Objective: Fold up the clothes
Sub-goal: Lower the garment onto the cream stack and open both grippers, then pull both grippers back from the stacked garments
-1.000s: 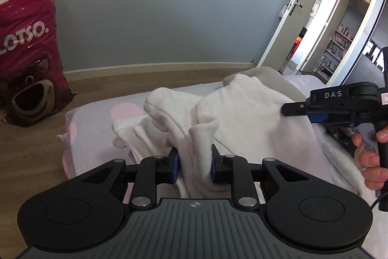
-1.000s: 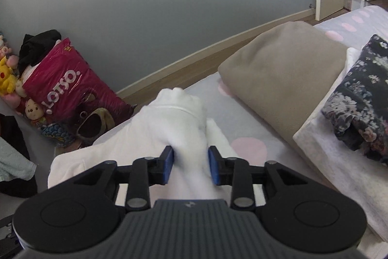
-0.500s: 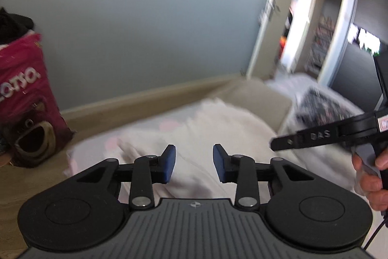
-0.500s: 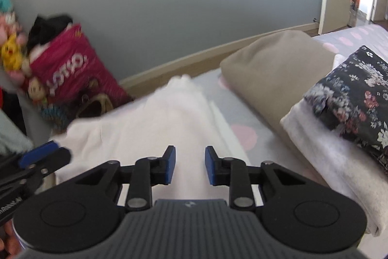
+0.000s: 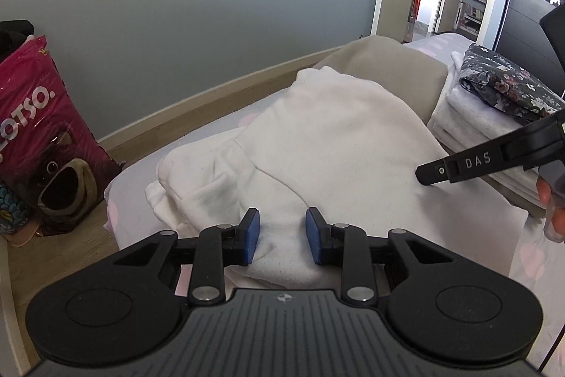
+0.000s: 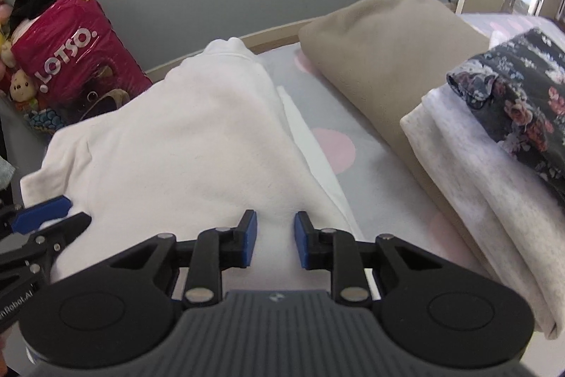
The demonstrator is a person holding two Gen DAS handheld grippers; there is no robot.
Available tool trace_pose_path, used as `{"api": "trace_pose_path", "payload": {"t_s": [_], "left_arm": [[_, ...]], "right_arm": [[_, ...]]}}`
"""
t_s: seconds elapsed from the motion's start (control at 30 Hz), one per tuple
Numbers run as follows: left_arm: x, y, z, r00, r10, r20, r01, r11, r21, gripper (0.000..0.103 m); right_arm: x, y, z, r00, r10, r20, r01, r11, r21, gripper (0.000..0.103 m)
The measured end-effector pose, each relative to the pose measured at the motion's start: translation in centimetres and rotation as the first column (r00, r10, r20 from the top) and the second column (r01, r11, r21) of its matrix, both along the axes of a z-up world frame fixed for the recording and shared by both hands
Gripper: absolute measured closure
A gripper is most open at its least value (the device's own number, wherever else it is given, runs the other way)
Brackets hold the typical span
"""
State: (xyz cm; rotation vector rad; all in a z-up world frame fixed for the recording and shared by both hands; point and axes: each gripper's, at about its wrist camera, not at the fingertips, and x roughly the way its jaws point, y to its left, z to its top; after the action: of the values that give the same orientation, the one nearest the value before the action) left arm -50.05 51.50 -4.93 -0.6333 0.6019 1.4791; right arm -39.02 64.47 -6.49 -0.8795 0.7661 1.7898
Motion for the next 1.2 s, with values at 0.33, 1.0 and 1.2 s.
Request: {"api": "trace_pose_path", "payload": {"t_s": [0.33, 1.0, 1.2], "left_arm": [[1.7, -1.8, 2.1, 0.999, -0.016, -0.038, 0.019, 0.997, 0.081, 0.068], [4.0, -4.1, 2.4, 0.993, -0.111, -0.031, 0.111, 0.994, 0.001, 0.061], [4.1, -6.8, 4.9, 0.997, -0.062, 0.038, 0.060, 0.998, 0.035, 0.047]], "right_arm": [[-0.2, -2.7, 2.1, 1.000, -0.012, 0.007, 0.012, 0.999, 0.046, 0.072], [1.2, -12.7, 3.1, 0.999, -0.030, -0.021, 0.030, 0.999, 0.042, 0.056], [1.7, -16.5, 5.4, 0.997, -0.076, -0.004, 0.076, 0.992, 0.105, 0.043]]}}
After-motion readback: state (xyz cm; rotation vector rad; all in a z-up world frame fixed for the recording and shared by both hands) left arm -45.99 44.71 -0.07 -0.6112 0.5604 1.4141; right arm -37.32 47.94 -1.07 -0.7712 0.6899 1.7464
